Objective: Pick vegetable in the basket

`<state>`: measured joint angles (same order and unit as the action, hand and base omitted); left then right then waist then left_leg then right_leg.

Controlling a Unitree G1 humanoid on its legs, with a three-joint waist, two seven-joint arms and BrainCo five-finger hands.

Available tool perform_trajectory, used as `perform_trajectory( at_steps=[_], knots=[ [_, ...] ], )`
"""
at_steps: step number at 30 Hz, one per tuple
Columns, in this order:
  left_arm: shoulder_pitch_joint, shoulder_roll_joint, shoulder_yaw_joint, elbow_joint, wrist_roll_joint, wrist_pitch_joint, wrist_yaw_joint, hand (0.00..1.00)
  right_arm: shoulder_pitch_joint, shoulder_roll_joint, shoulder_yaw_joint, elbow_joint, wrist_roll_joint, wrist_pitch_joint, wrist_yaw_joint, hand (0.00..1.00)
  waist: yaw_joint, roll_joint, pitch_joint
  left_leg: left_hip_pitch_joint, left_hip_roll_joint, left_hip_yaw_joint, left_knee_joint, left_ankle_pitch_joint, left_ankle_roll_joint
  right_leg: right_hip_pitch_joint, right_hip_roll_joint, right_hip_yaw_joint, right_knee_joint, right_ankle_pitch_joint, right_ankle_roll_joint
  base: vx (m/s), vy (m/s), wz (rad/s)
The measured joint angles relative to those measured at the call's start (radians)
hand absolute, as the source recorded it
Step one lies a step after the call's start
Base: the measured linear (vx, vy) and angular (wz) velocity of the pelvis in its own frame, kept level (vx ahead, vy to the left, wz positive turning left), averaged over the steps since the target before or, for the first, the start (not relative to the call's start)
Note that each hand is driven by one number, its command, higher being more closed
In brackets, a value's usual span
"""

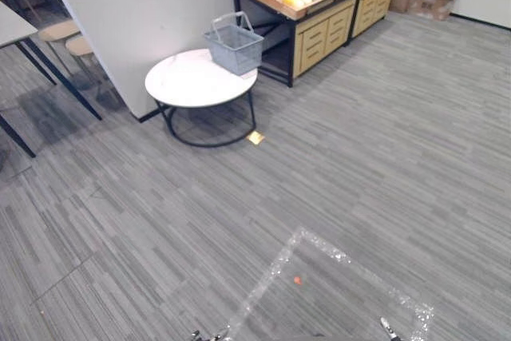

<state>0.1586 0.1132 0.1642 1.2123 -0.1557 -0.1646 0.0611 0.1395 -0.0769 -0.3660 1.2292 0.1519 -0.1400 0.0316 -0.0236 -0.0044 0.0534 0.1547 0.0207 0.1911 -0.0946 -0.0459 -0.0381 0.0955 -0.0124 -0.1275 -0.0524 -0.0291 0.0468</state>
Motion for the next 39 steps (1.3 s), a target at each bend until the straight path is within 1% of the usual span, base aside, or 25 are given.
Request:
perform_trajectory(
  at_steps=[5,8,10,12,13,15,16,17,18,20,22,24,26,28,29,30,31,32,33,34,35,36,37,38,39],
  knots=[
    [-0.009,0.0,0.001,0.0,0.0,0.001,0.001,0.0,-0.004,-0.002,0.0,-0.003,-0.037,0.002,0.0,0.0,-0.001,0.001,0.006,-0.011,0.008,0.02,0.0,-0.001,0.002,-0.019,0.009,0.015,0.012,0.0,-0.001,-0.04,-0.036,-0.13],
    [-0.019,0.001,0.004,0.0,0.0,0.001,0.005,0.0,-0.021,-0.003,0.0,-0.003,-0.049,0.005,0.0,0.0,0.0,0.007,0.028,-0.028,0.018,0.036,0.004,-0.006,-0.006,-0.076,0.015,0.027,0.095,-0.03,-0.031,-0.02,-0.058,-0.13],
    [-0.04,0.001,0.035,-0.001,0.0,0.003,0.009,0.0,-0.035,-0.003,-0.001,-0.001,-0.073,0.007,0.0,0.0,0.0,-0.009,0.049,-0.068,0.032,0.045,0.104,-0.055,-0.016,-0.1,0.016,0.033,0.141,-0.057,-0.038,0.0,-0.08,-0.15],
    [-0.043,-0.006,0.069,-0.005,0.0,0.004,0.012,0.0,-0.036,-0.008,-0.003,-0.001,-0.074,0.007,0.0,0.0,0.001,0.003,0.07,-0.147,0.082,0.048,0.309,-0.154,-0.033,-0.106,0.033,0.033,0.175,-0.094,-0.057,-0.02,-0.12,-0.08],
    [-0.04,-0.012,0.1,-0.029,-0.011,0.015,0.009,0.0,-0.036,-0.008,-0.013,0.004,-0.075,0.008,-0.001,0.0,0.0,0.014,0.086,-0.264,0.135,0.046,0.591,-0.17,-0.042,-0.091,0.048,0.027,0.181,-0.108,-0.079,0.01,-0.117,0.05],
    [-0.041,-0.028,0.145,-0.049,-0.031,0.015,0.009,0.0,-0.028,-0.011,-0.024,0.004,-0.076,0.009,0.0,0.0,0.002,0.017,0.105,-0.332,0.171,0.036,0.765,-0.133,-0.006,-0.068,0.058,0.023,0.192,-0.12,-0.089,0.04,-0.093,0.05],
    [-0.036,-0.05,0.182,-0.062,-0.041,0.017,0.009,0.0,-0.03,-0.011,-0.02,-0.001,-0.075,0.009,-0.002,0.0,0.007,0.02,0.13,-0.387,0.192,0.01,0.915,-0.057,0.015,-0.037,0.061,0.023,0.216,-0.146,-0.097,0.07,-0.054,0.02],
    [-0.035,-0.055,0.196,-0.069,-0.06,0.017,0.008,0.0,-0.026,-0.009,-0.01,-0.005,-0.075,0.009,-0.002,0.0,0.011,0.014,0.134,-0.428,0.193,-0.009,0.992,-0.031,0.013,-0.031,0.058,0.026,0.228,-0.161,-0.105,0.11,-0.035,0.02],
    [-0.034,-0.058,0.196,-0.072,-0.075,0.019,0.008,0.0,-0.031,-0.008,-0.009,-0.007,-0.075,0.009,-0.003,0.0,0.014,0.017,0.134,-0.459,0.18,-0.023,1.025,-0.05,0.003,-0.024,0.052,0.028,0.238,-0.175,-0.107,0.11,-0.012,0.02],
    [-0.035,-0.067,0.187,-0.071,-0.079,0.021,0.009,0.0,-0.048,-0.019,-0.011,-0.007,-0.075,0.009,-0.002,0.0,0.027,0.017,0.137,-0.51,0.146,-0.039,0.975,-0.088,-0.004,-0.018,0.034,0.038,0.241,-0.185,-0.112,0.18,0.016,-0.04],
    [-0.028,-0.069,0.174,-0.072,-0.094,0.02,0.009,0.0,-0.077,-0.024,0.0,-0.005,-0.074,0.009,-0.001,0.0,0.052,0.017,0.138,-0.536,0.114,-0.036,0.786,-0.085,-0.007,-0.018,0.012,0.058,0.239,-0.197,-0.106,0.2,0.053,-0.25],
    [-0.004,-0.075,0.158,-0.072,-0.097,0.019,0.01,0.0,-0.098,-0.03,0.033,-0.018,-0.074,0.005,-0.002,0.0,0.056,0.028,0.137,-0.53,0.107,-0.039,0.395,-0.002,-0.017,0.003,0.006,0.069,0.226,-0.226,-0.086,0.27,0.084,-0.17],
    [0.012,-0.082,0.156,-0.07,-0.097,0.019,0.012,0.0,-0.096,-0.036,0.059,-0.036,-0.074,0.003,-0.002,0.0,0.058,0.041,0.138,-0.535,0.118,-0.039,0.2,0.049,-0.03,0.034,0.012,0.074,0.226,-0.27,-0.055,0.38,0.151,-0.07],
    [0.032,-0.094,0.155,-0.062,-0.095,0.02,0.012,0.0,-0.096,-0.045,0.063,-0.036,-0.074,0.003,-0.001,0.0,0.067,0.056,0.13,-0.553,0.14,-0.037,0.178,0.051,-0.029,0.073,0.015,0.089,0.225,-0.32,-0.028,0.58,0.313,-0.25],
    [0.046,-0.094,0.156,-0.057,-0.094,0.022,0.012,0.0,-0.095,-0.044,0.065,-0.035,-0.074,0.003,-0.002,0.0,0.072,0.054,0.126,-0.558,0.143,-0.038,0.206,0.104,-0.014,0.108,0.002,0.105,0.226,-0.356,-0.018,0.68,0.397,-0.39],
    [0.07,-0.071,0.157,-0.057,-0.084,0.021,0.011,0.0,-0.087,-0.03,0.076,-0.032,-0.074,0.003,0.0,0.0,0.085,0.017,0.088,-0.571,0.108,-0.014,0.266,0.181,0.004,0.117,-0.055,0.119,0.226,-0.386,-0.027,0.61,0.322,-0.43],
    [0.079,-0.067,0.155,-0.056,-0.074,0.021,0.011,0.0,-0.075,-0.019,0.084,-0.024,-0.075,0.002,0.001,0.0,0.088,-0.012,0.062,-0.579,0.084,-0.001,0.276,0.186,0.011,0.108,-0.077,0.138,0.242,-0.383,-0.023,0.64,0.254,-0.31],
    [0.079,-0.04,0.151,-0.037,-0.059,0.021,0.011,0.0,-0.076,-0.001,0.096,-0.008,-0.075,0.002,0.005,0.0,0.091,-0.051,0.021,-0.586,0.034,0.015,0.273,0.167,0.044,0.05,-0.125,0.173,0.329,-0.354,-0.021,0.54,0.173,-0.05],
    [0.072,-0.032,0.146,-0.03,-0.057,0.021,0.011,0.0,-0.077,0.004,0.094,-0.005,-0.075,0.001,0.006,0.0,0.086,-0.054,0.019,-0.578,0.016,0.016,0.276,0.155,0.064,0.025,-0.135,0.19,0.389,-0.326,-0.008,0.82,0.295,0.32],
    [0.054,-0.024,0.147,-0.028,-0.057,0.022,0.011,0.0,-0.079,0.007,0.056,0.005,-0.076,-0.001,0.012,0.0,0.078,-0.061,0.022,-0.53,-0.023,0.018,0.281,0.121,0.091,-0.018,-0.152,0.214,0.561,-0.227,0.025,0.69,0.265,0.41],
    [0.05,-0.022,0.145,-0.029,-0.057,0.022,0.01,0.0,-0.075,0.005,0.049,0.006,-0.076,0.0,0.013,0.0,0.078,-0.061,0.022,-0.504,-0.036,0.017,0.284,0.097,0.097,-0.039,-0.157,0.222,0.635,-0.166,0.039,0.79,0.311,0.34],
    [0.048,-0.022,0.142,-0.031,-0.057,0.022,0.007,0.0,-0.07,0.003,0.048,0.004,-0.075,0.0,0.015,0.0,0.079,-0.061,0.025,-0.436,-0.053,0.014,0.282,0.051,0.107,-0.079,-0.163,0.232,0.78,0.004,0.103,0.61,0.226,0.12],
    [0.05,-0.016,0.126,-0.031,-0.056,0.023,0.003,0.0,-0.067,0.003,0.049,0.002,-0.076,-0.004,0.019,0.0,0.071,-0.053,0.031,-0.361,-0.066,0.006,0.272,0.009,0.114,-0.119,-0.164,0.232,0.934,0.086,0.154,0.58,0.21,0.09],
    [0.05,-0.011,0.112,-0.031,-0.056,0.023,0.001,0.0,-0.067,0.002,0.049,-0.001,-0.076,-0.004,0.022,0.0,0.062,-0.052,0.032,-0.328,-0.069,-0.001,0.271,-0.007,0.12,-0.147,-0.166,0.225,1.012,0.082,0.153,0.55,0.162,0.17],
    [0.038,-0.007,0.088,-0.035,-0.055,0.024,-0.001,0.0,-0.066,-0.001,0.05,-0.012,-0.076,-0.004,0.022,0.0,0.049,-0.047,0.036,-0.254,-0.075,-0.016,0.256,-0.046,0.122,-0.207,-0.165,0.182,1.134,0.059,0.119,0.42,0.098,0.11]
  ],
)
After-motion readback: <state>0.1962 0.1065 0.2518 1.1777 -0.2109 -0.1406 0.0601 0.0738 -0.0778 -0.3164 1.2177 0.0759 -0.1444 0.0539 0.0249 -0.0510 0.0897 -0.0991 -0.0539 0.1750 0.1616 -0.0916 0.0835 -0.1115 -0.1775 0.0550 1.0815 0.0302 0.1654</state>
